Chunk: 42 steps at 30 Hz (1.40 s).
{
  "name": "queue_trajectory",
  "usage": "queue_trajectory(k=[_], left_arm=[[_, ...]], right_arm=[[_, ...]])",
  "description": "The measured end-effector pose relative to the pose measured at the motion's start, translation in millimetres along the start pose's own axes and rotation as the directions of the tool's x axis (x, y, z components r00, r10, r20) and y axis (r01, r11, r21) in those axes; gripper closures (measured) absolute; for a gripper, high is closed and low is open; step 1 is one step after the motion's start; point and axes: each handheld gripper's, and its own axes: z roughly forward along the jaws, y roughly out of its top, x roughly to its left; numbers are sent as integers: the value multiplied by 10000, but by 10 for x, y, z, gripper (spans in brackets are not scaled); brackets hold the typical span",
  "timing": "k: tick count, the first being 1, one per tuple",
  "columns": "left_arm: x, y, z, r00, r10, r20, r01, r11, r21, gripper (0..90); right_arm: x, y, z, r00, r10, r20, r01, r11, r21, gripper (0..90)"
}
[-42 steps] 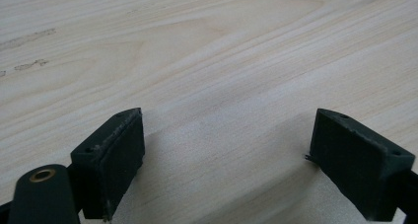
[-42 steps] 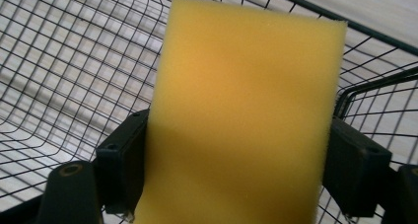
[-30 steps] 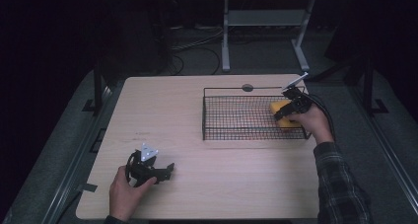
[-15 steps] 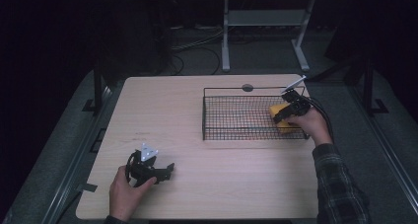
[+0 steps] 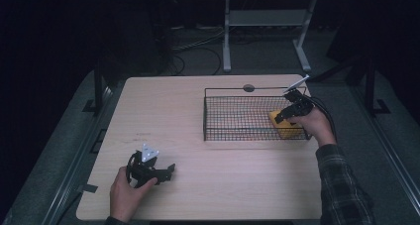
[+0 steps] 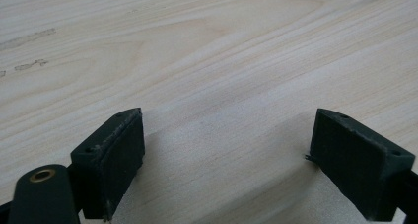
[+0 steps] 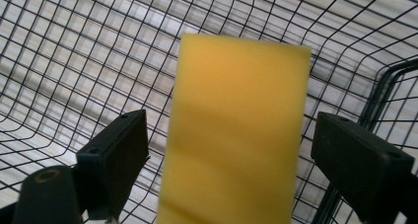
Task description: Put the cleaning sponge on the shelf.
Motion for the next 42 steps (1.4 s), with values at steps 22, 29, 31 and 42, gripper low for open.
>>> queue_trajectory(k=[22, 29, 31, 42], left_arm=[[0, 0, 0, 10000, -2, -3, 2, 10000, -2, 127], [0, -1, 1, 10000, -5, -1, 5, 10000, -12, 127], [0, 0, 0, 10000, -3, -1, 3, 10000, -3, 127], [0, 0, 0, 10000, 1, -1, -1, 10000, -4, 127]], right_arm=[[166, -170, -520, 9986, -513, -158, 491, 9923, -1138, 138], [230, -307, -641, 9973, -700, -237, 656, 9861, -1530, 138], [253, -368, -681, 9966, -789, -229, 741, 9836, -1642, 138], [389, -779, -804, 9922, -1198, -329, 1106, 9723, -2058, 138]])
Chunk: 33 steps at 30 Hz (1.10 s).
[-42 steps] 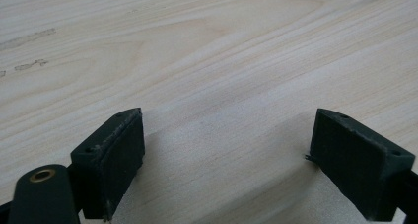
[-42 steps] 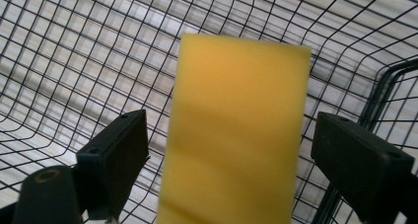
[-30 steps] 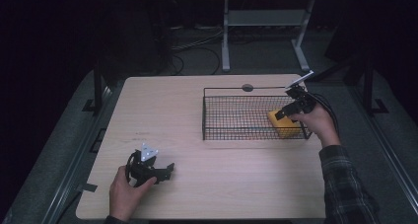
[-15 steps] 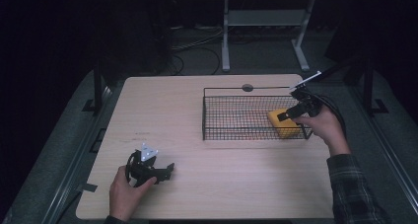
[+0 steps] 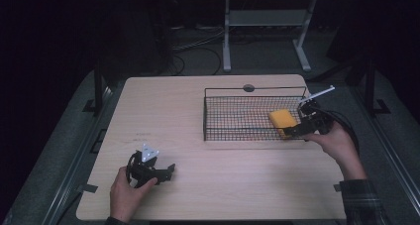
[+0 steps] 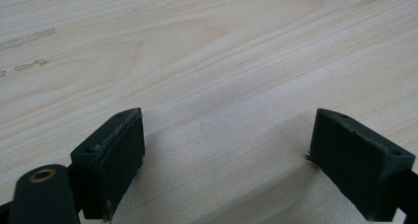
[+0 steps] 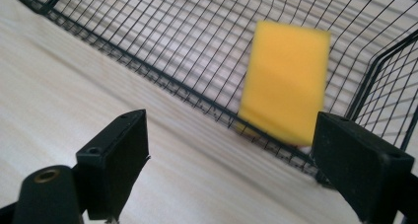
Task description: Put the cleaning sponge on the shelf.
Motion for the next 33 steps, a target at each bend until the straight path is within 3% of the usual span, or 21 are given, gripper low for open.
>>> queue_trajectory(k=[13, 20, 33], left_arm=[[-2, -1, 3, 10000, -32, -6, 32, 10000, -44, 127], [0, -1, 1, 10000, 1, -4, -1, 10000, -23, 127], [3, -1, -1, 10000, 35, -2, -35, 10000, 5, 127]], right_arm=[[156, -499, 19, 9989, -469, -48, 465, 9965, -696, 138], [162, -849, 176, 9989, -434, -165, 417, 9951, -891, 134], [172, -1239, 435, 9992, -350, 168, 365, 9946, -974, 70]])
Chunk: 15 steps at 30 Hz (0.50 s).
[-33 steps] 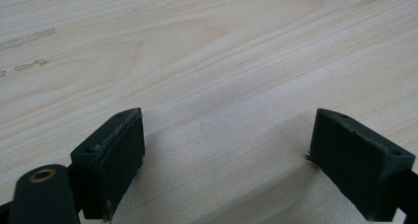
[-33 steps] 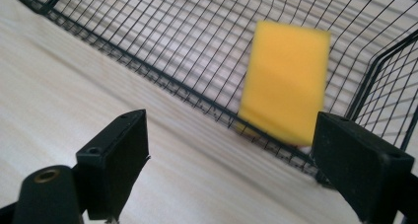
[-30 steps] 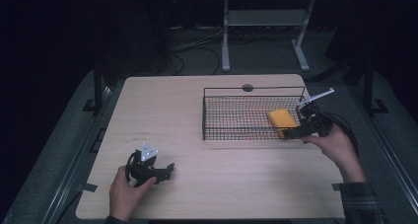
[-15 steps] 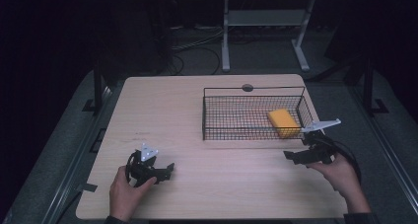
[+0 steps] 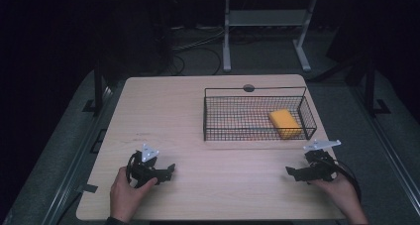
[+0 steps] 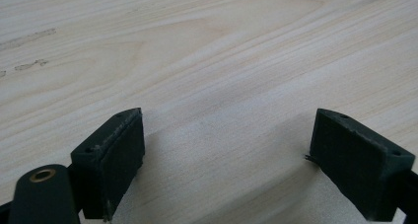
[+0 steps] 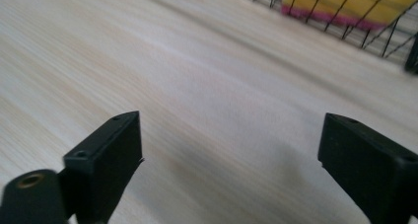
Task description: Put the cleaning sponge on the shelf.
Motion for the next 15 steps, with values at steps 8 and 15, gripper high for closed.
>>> queue_trajectory(k=[8, 15], left_arm=[[0, 0, 0, 10000, 0, -2, 0, 10000, 1, 127], [0, 0, 0, 10000, 4, -1, -4, 10000, 1, 127]], right_arm=[[18, -129, 83, 9998, -154, 93, 156, 9998, -141, 12], [36, -202, 103, 9993, -347, 120, 353, 9975, -609, 12]])
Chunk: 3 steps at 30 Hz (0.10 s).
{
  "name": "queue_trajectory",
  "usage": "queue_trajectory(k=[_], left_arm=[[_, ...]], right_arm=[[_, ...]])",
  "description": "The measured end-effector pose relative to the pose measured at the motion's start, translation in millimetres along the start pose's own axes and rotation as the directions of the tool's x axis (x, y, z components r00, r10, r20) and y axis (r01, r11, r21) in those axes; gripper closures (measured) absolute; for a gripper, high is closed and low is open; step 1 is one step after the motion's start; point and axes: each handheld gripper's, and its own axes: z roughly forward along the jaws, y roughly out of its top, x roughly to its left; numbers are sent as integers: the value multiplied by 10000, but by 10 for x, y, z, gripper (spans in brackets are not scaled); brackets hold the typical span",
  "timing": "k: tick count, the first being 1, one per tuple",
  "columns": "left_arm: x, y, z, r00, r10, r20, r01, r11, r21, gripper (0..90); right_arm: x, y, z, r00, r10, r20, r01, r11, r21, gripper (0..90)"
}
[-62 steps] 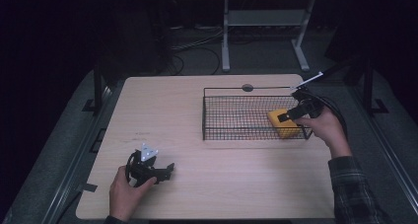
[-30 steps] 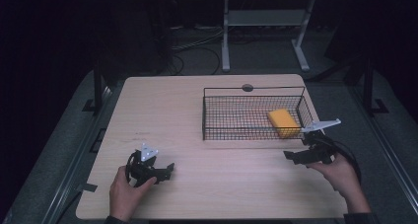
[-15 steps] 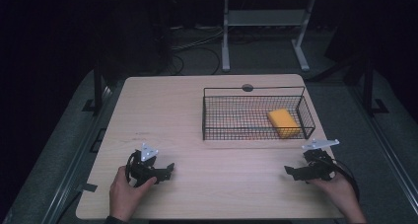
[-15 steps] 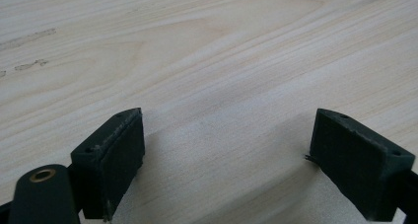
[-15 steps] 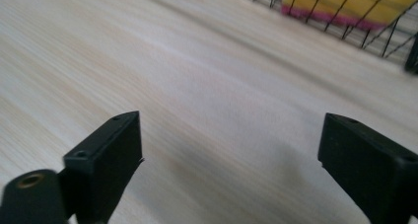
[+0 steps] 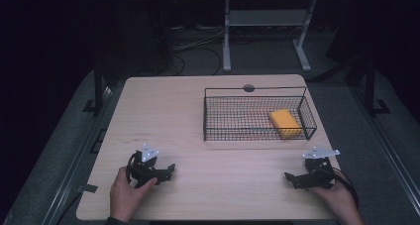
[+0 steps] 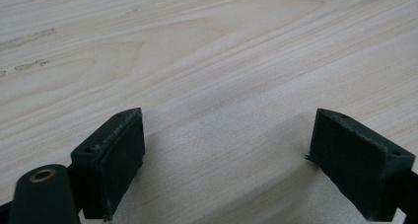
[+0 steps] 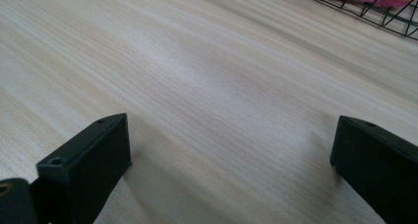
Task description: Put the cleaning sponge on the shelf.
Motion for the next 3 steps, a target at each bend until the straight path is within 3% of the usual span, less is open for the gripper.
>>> queue_trajectory(k=[3], left_arm=[[0, 0, 0, 10000, -1, 0, 1, 10000, 2, 127]], right_arm=[[-4, -11, -1, 10000, -40, -8, 40, 10000, -89, 12]])
